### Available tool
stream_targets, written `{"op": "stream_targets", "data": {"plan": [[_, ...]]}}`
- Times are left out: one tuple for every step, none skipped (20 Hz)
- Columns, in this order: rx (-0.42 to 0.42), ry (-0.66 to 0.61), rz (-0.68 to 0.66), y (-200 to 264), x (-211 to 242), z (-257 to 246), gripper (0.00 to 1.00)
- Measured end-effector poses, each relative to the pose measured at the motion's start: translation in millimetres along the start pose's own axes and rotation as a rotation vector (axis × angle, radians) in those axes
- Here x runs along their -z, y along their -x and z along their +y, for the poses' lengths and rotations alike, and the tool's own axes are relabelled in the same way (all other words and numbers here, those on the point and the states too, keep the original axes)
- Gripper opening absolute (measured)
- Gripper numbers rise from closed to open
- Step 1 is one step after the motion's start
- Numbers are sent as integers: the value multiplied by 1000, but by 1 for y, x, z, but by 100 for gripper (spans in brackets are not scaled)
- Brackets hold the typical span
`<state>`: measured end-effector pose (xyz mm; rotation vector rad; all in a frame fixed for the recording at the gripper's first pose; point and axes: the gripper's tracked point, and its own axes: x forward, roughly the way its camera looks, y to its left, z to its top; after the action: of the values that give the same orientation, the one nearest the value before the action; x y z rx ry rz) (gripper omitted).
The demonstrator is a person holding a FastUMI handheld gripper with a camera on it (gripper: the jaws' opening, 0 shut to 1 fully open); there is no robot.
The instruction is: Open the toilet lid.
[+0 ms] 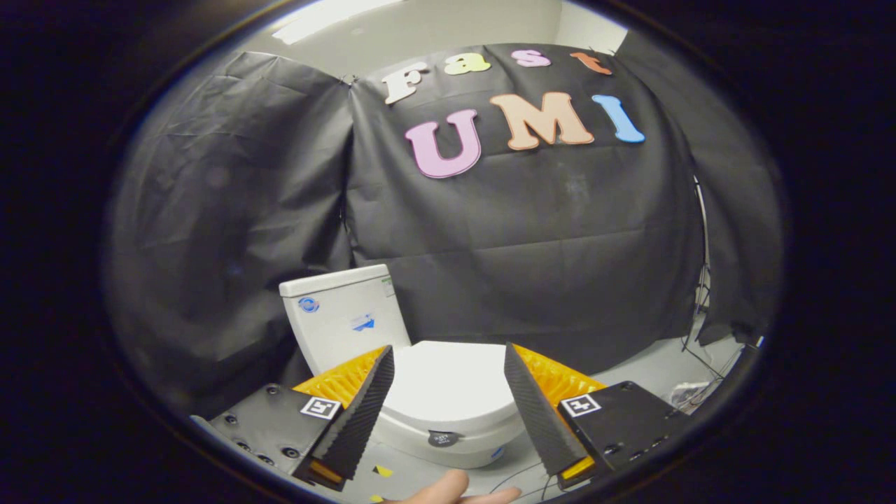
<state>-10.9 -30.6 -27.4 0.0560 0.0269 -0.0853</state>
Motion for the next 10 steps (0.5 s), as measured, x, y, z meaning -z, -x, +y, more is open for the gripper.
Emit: {"op": "stream_targets", "data": {"plan": [[1, 4, 11, 1, 5, -1, 98], [2, 7, 21, 0, 8, -1, 98], [5, 7, 33, -1, 13, -2, 98], [8, 6, 46, -2, 17, -4, 98], [9, 3, 59, -3, 22, -4, 98], [12, 0, 71, -5, 27, -5, 98], [14, -2, 77, -7, 31, -6, 98], [13, -14, 84, -9, 35, -6, 98], [9, -34, 97, -11, 42, -5, 98], [9, -46, 109, -13, 48, -4, 99]]}}
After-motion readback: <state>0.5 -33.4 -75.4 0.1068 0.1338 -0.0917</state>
